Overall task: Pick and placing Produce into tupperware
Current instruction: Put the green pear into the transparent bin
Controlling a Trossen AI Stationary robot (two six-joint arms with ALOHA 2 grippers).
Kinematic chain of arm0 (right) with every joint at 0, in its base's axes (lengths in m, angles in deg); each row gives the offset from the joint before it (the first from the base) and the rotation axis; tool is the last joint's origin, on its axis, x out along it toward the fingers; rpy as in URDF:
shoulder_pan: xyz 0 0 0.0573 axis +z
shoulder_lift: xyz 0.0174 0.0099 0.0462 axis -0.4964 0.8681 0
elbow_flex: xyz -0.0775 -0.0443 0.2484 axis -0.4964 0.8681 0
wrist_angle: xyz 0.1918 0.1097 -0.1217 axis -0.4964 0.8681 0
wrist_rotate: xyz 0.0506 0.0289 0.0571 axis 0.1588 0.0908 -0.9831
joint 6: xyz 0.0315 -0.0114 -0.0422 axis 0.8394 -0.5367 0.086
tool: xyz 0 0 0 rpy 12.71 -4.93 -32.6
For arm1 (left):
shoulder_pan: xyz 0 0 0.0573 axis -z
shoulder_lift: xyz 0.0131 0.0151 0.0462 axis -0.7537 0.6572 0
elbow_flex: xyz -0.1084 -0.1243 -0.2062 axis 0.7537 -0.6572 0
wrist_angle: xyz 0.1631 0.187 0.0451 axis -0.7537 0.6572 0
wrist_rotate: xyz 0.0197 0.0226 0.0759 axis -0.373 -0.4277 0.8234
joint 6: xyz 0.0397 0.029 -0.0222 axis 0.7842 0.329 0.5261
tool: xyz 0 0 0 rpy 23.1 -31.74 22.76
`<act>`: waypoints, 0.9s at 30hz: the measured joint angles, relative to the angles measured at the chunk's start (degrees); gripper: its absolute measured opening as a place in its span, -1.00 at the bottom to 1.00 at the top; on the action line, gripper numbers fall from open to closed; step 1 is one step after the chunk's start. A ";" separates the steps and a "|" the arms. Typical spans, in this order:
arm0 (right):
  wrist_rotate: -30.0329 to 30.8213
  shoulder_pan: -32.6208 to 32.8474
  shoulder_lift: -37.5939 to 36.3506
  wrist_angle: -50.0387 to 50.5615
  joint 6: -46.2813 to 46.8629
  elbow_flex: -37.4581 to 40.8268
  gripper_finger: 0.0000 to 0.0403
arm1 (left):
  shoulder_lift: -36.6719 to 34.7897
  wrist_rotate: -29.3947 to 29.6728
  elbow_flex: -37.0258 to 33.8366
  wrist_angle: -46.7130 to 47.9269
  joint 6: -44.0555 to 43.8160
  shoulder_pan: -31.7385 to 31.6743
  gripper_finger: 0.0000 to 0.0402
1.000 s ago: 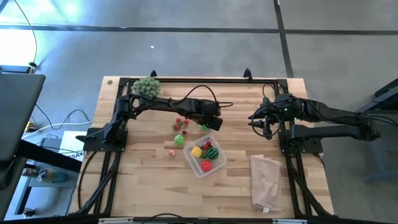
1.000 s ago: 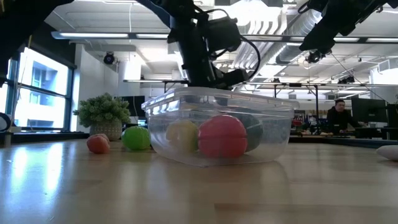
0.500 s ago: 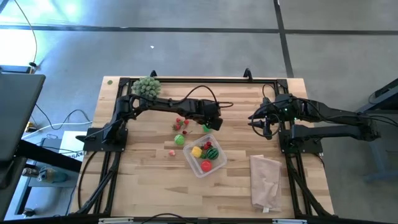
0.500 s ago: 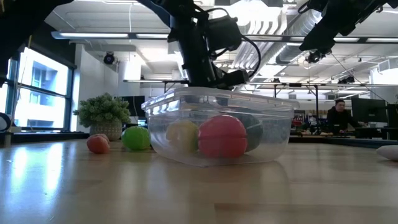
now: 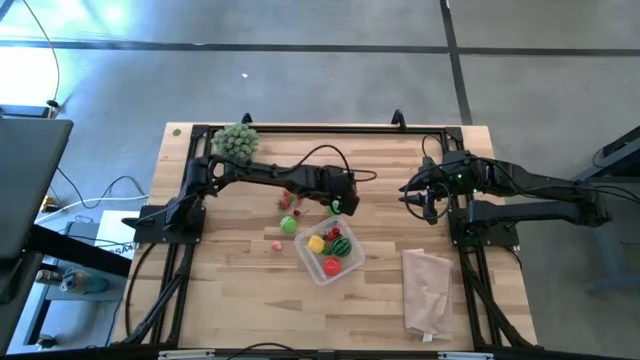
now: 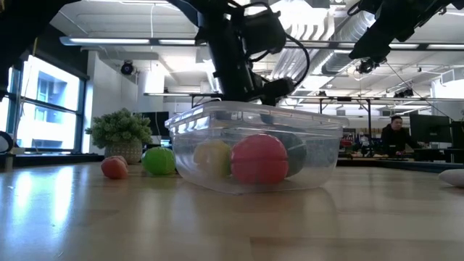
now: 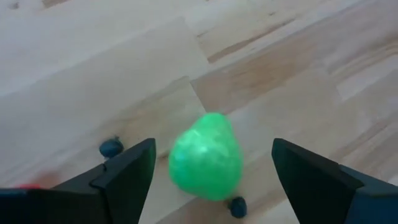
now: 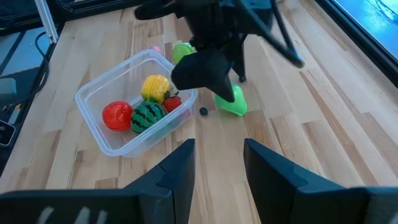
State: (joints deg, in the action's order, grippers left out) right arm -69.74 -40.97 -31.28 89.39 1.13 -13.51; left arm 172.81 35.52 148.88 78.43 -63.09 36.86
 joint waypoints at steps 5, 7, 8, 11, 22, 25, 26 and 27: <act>-0.20 -0.02 0.00 0.00 0.00 0.00 -0.36 | 2.81 0.08 -0.01 -1.06 -0.02 0.61 0.51; -0.19 -0.02 0.02 -0.02 0.00 0.00 -0.36 | 3.38 -0.90 -0.02 -0.87 -0.01 0.46 0.51; -0.17 -0.02 0.00 0.00 0.00 0.00 -0.36 | 3.58 -1.08 -0.02 -0.83 0.02 0.45 0.52; -0.17 0.01 0.01 -0.02 0.00 0.00 -0.36 | 3.94 -1.29 0.00 -1.04 0.04 0.45 0.52; -0.13 -0.02 0.02 0.00 0.00 0.00 -0.36 | 4.33 -1.49 0.00 -1.77 0.65 0.45 0.43; -0.13 0.01 0.01 0.00 0.00 0.00 -0.36 | 4.37 -1.47 0.00 -1.92 0.65 0.45 0.38; -0.13 -0.02 0.02 0.00 0.00 0.00 -0.36 | 4.37 -1.47 0.00 -2.12 0.65 0.45 0.36; -0.11 -0.02 0.02 0.00 0.00 0.00 -0.36 | 4.37 -1.47 0.00 -2.18 0.65 0.45 0.34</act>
State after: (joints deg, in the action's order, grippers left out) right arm -69.85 -40.98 -31.25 89.39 1.13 -13.51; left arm 177.18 34.05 148.88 76.25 -62.44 37.31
